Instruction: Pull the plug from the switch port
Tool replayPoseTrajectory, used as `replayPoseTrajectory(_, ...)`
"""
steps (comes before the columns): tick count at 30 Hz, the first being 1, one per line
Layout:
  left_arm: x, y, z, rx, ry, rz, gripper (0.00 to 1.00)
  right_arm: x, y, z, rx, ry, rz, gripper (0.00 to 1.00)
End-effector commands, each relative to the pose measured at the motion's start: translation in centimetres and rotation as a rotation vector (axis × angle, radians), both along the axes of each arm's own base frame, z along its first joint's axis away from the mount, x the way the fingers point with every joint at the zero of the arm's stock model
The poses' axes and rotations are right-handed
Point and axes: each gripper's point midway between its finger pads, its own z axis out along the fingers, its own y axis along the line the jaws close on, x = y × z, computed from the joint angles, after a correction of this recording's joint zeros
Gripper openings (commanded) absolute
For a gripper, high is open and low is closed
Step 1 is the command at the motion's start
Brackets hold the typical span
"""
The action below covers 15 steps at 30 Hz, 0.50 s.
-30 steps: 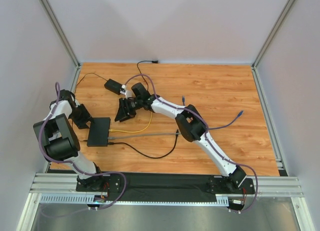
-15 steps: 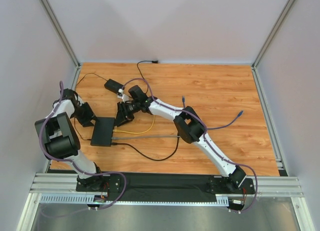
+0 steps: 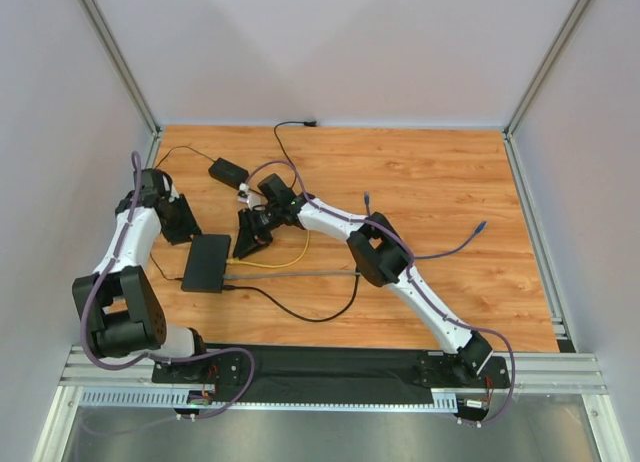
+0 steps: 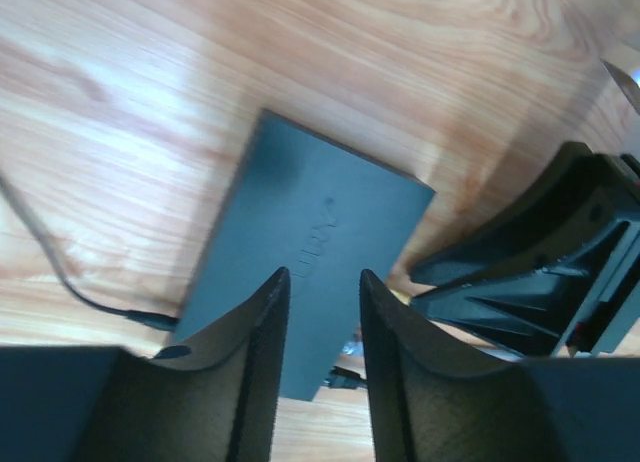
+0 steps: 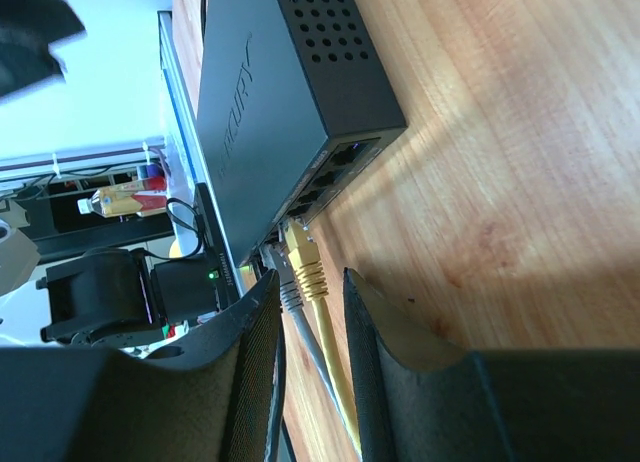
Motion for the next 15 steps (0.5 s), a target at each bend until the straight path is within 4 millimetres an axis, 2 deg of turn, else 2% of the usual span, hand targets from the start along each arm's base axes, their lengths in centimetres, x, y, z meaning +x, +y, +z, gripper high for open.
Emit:
replayPoseTrajectory(1, -1.5, -1.3, -1.6, -0.019, 0.071, 0.022, 0.41, -0.4, 0.9, -0.2, 0.007, -0.017, 0.014, 0.34)
replayPoseTrajectory(3, -1.7, -2.1, -2.3, -0.057, 0.085, 0.020, 0.37, -0.5, 1.2, -0.2, 0.010, -0.020, 0.012, 0.34)
replayPoseTrajectory(4, -1.7, -2.3, -2.7, -0.066, 0.098, 0.019, 0.31, -0.7, 1.4, -0.4, 0.005, -0.010, 0.011, 0.34)
replayPoseTrajectory(6, -1.7, -2.7, -3.0, -0.063, 0.116, 0.003, 0.27, -0.7, 1.7, -0.2, 0.017, -0.012, 0.012, 0.34)
replayPoseTrajectory(9, -2.0, -2.2, -3.8, -0.034, 0.158, -0.007, 0.21, -1.1, 2.2, -0.2, 0.030, -0.006, 0.018, 0.34)
replayPoseTrajectory(10, -2.0, -2.1, -3.9, -0.028, 0.166, -0.006, 0.15, -1.3, 2.4, -0.3, 0.028, 0.001, 0.017, 0.34)
replayPoseTrajectory(15, -2.2, -2.9, -4.5, -0.030, 0.186, -0.033, 0.11, -1.5, 2.6, -0.8, 0.028, 0.018, 0.019, 0.34)
